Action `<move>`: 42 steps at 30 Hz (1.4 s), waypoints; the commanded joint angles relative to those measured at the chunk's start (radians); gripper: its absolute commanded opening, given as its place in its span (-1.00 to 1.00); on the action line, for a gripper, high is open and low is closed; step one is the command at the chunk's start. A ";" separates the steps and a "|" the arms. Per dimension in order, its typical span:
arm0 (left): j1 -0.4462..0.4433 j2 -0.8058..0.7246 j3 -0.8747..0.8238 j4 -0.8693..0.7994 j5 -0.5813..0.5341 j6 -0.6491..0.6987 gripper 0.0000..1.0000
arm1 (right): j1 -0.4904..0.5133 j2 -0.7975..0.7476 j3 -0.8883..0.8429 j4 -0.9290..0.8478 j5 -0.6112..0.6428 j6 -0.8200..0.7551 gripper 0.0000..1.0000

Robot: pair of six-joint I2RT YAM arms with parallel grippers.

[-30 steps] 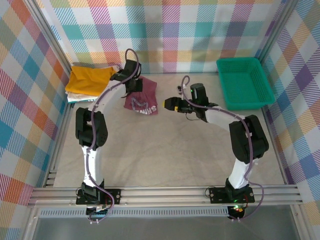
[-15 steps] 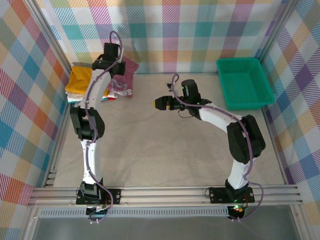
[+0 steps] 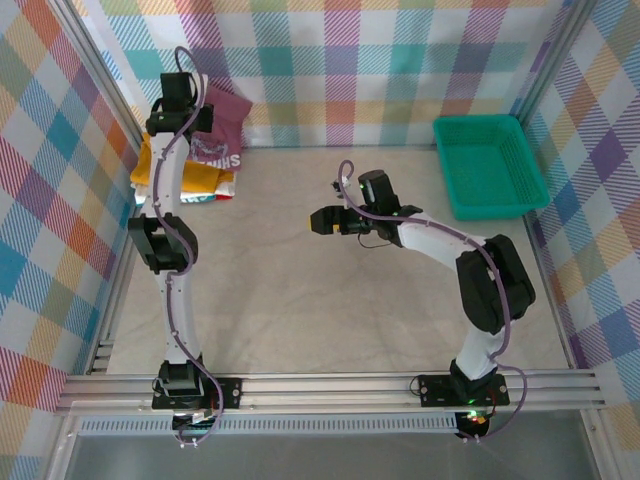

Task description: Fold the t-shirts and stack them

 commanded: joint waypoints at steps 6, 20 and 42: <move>0.106 0.090 0.050 0.084 0.035 0.031 -1.00 | 0.013 -0.064 0.003 -0.093 0.071 -0.042 0.52; 0.222 0.147 0.071 0.216 -0.045 0.050 0.50 | 0.019 -0.048 0.048 -0.115 0.083 -0.035 0.52; -0.067 -1.339 -1.793 0.970 -0.062 -0.465 1.00 | -0.094 -0.509 -0.285 0.171 0.991 -0.313 0.99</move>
